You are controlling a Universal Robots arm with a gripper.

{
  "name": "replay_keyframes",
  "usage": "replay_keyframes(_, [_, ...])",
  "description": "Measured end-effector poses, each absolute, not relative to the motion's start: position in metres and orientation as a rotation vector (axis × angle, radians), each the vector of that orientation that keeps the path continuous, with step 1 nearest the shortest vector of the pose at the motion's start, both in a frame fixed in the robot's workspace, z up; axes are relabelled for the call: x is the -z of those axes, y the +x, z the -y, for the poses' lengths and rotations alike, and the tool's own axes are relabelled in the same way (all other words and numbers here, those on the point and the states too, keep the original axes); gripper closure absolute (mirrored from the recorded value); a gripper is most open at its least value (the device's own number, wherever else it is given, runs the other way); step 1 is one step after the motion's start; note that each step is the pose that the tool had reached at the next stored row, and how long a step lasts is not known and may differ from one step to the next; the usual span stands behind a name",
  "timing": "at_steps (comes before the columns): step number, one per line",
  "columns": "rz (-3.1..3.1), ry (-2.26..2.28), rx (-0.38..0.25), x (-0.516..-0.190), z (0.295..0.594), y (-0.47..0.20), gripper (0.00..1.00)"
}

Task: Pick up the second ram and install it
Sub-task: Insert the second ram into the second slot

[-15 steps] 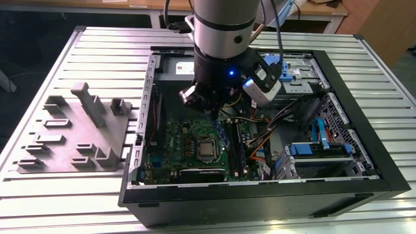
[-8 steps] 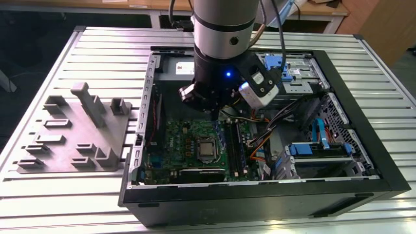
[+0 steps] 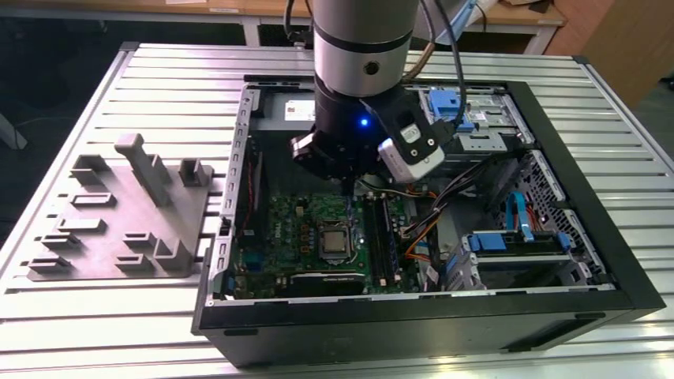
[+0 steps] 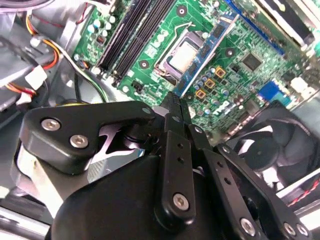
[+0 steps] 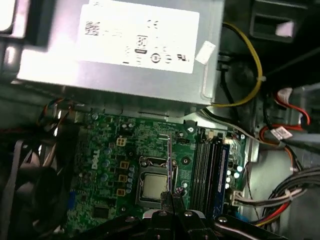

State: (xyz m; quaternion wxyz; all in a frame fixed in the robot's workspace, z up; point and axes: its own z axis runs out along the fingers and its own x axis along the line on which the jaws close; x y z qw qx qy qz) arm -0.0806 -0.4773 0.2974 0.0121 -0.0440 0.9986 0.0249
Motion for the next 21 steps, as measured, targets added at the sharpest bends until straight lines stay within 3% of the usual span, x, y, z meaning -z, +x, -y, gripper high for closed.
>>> replay_keyframes(21, [-3.115,-0.053,-0.08,-0.292,0.479,-0.061,0.89])
